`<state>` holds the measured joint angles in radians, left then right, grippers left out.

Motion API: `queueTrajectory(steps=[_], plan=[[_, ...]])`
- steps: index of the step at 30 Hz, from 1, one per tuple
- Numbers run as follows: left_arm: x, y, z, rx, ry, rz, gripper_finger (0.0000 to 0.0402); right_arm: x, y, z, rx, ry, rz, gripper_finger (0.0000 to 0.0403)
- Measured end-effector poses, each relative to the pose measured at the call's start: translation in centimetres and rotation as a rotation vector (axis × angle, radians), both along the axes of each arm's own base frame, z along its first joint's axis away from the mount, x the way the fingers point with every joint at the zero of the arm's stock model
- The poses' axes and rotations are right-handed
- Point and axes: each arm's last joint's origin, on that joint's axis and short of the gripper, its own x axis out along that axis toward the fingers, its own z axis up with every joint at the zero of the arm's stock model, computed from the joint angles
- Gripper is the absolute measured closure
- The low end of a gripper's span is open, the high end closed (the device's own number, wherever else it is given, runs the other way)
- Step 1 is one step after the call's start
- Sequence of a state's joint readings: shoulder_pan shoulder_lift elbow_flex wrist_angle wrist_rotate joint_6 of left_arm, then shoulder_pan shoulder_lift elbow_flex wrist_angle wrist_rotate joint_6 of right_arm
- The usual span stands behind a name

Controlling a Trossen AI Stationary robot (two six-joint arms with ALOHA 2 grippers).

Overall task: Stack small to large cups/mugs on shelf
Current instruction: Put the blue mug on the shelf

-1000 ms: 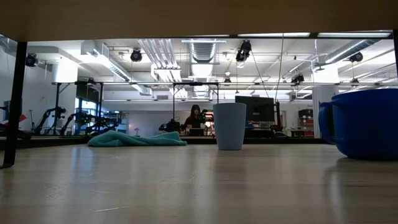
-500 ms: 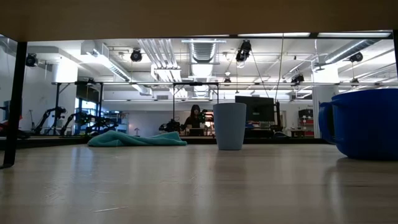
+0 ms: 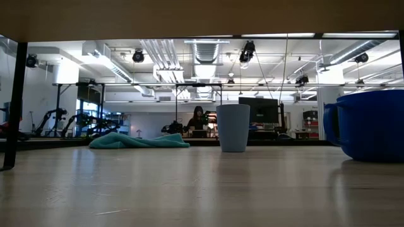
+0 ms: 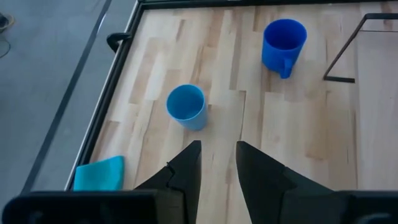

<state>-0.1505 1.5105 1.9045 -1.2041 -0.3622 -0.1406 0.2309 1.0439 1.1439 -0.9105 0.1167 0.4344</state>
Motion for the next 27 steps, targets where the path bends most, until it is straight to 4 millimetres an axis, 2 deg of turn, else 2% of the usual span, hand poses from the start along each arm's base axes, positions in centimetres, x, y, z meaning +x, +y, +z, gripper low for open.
queueTrajectory(steps=[10,14,27], plan=[[0.0,0.0,0.0,0.002,0.0,0.003,0.0315,-1.7,0.2,-1.4,0.135,0.257,0.038,0.0323],[0.0,0.0,0.0,0.002,-0.001,0.003,0.0315,-2.0,0.6,-2.3,0.127,0.305,0.067,0.0323],[0.3,0.2,0.1,-0.002,-0.028,0.013,0.0315,-2.4,2.1,-7.1,0.203,0.461,0.116,0.0323]])
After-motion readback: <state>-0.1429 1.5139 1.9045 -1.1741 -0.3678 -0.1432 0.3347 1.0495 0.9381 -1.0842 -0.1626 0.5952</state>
